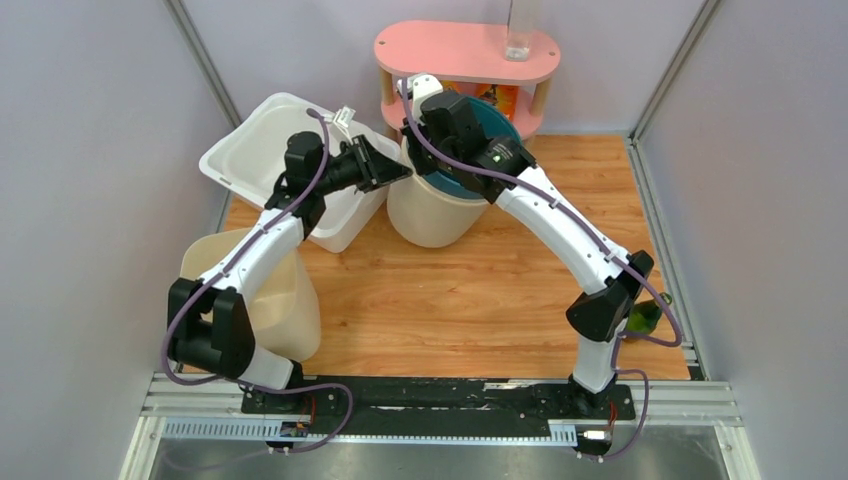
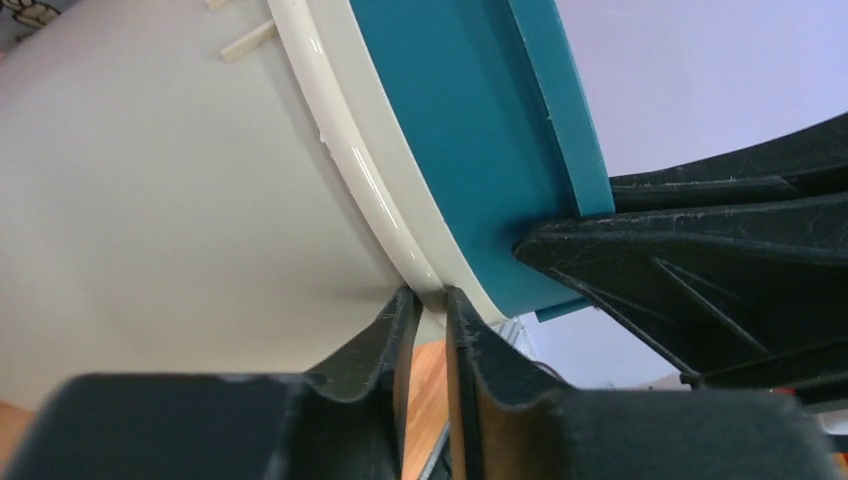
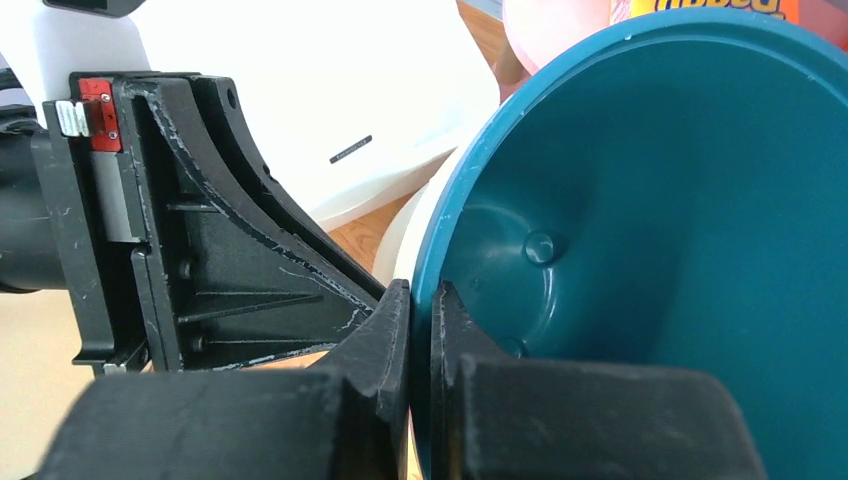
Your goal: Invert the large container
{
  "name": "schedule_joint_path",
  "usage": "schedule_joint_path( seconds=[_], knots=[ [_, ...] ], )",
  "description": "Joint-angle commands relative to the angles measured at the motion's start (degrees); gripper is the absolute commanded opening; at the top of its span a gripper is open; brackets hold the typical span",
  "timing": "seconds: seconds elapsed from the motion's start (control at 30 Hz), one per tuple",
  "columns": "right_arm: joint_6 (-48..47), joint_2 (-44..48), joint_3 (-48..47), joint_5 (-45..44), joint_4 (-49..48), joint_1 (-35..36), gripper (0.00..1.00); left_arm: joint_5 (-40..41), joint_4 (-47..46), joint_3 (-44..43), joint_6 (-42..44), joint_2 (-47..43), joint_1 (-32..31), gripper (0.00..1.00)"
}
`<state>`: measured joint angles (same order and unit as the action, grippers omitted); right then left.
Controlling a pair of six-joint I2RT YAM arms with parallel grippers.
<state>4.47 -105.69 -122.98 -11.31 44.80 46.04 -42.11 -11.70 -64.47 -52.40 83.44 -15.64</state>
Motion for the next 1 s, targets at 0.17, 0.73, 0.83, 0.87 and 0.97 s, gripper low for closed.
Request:
schedule_joint_path(
  seconds=[0.17, 0.73, 0.83, 0.87, 0.97],
  knots=[
    [4.48, -2.88, -11.53, 11.28, -13.56, 4.75, 0.00, 3.97, 13.13, -5.30, 6.81, 7.29, -4.76, 0.00],
    [-8.80, 7.10, 0.67, 3.15, -19.64, 6.63, 0.00, 10.62, 23.70, 1.98, 15.12, -2.20, -1.63, 0.51],
    [-13.89, 12.24, 8.56, 2.91, -22.69, 6.04, 0.00, 9.29, 26.48, 0.25, 18.33, -6.39, -0.74, 0.72],
    [-15.26, 13.66, 10.36, 2.45, -23.07, 6.01, 0.00, 8.65, 26.65, 0.15, 19.43, -7.17, -0.64, 0.76],
    [-17.66, 17.08, 15.09, 1.10, -23.50, 5.90, 0.00, 6.10, 25.93, 0.20, 20.43, -11.11, -0.49, 0.84]
  ],
)
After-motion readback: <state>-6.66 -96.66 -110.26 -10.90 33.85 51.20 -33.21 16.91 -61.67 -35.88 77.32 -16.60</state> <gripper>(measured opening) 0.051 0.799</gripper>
